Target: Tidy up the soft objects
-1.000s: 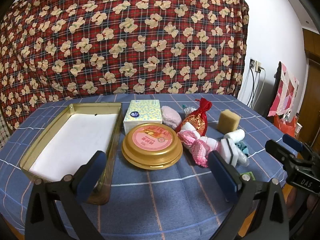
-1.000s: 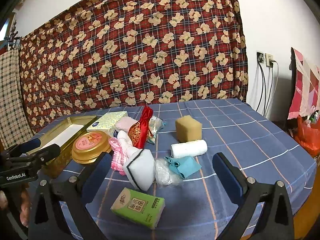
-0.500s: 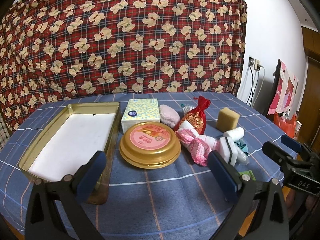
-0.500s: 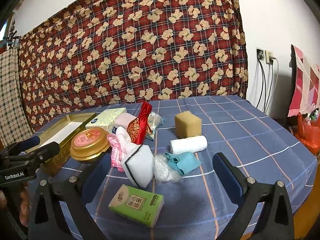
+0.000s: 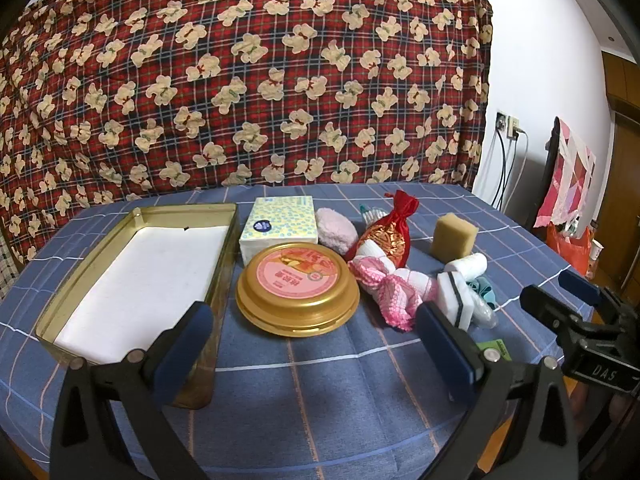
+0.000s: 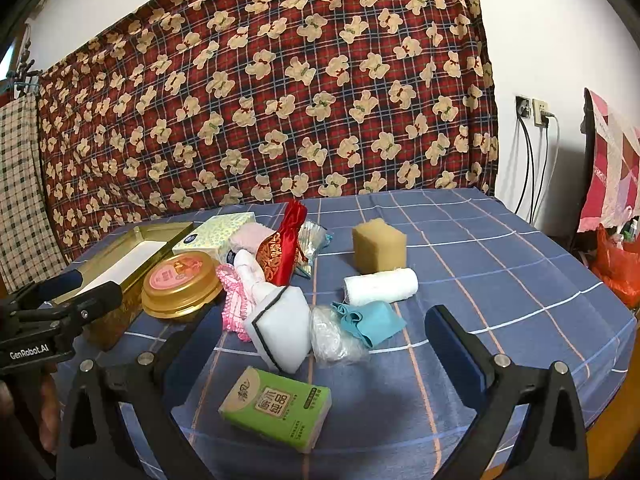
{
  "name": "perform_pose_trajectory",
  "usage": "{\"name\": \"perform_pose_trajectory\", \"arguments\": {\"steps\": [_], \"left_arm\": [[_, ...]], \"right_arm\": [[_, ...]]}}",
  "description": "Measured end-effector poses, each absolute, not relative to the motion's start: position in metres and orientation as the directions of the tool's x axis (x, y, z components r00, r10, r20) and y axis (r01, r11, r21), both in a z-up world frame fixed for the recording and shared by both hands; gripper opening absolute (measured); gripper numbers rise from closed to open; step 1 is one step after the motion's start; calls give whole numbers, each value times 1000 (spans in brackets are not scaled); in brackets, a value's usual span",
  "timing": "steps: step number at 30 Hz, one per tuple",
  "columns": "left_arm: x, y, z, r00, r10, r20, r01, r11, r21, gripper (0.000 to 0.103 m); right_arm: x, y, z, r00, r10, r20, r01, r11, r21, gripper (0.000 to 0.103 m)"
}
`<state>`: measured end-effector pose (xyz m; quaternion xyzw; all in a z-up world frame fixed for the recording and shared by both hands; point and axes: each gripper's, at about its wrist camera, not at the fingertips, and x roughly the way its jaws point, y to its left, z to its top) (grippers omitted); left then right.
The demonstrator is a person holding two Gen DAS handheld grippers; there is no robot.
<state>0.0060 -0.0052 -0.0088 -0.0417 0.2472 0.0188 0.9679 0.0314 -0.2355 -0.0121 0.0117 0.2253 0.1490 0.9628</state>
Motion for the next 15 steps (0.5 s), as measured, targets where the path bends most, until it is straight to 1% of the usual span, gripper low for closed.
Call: {"name": "perform_pose_trajectory", "arguments": {"steps": [15], "left_arm": [[7, -6, -9, 875, 18, -483, -58, 996, -68, 103]], "right_arm": [[33, -235, -13, 852, 290, -437, -280, 956, 89, 102]]}}
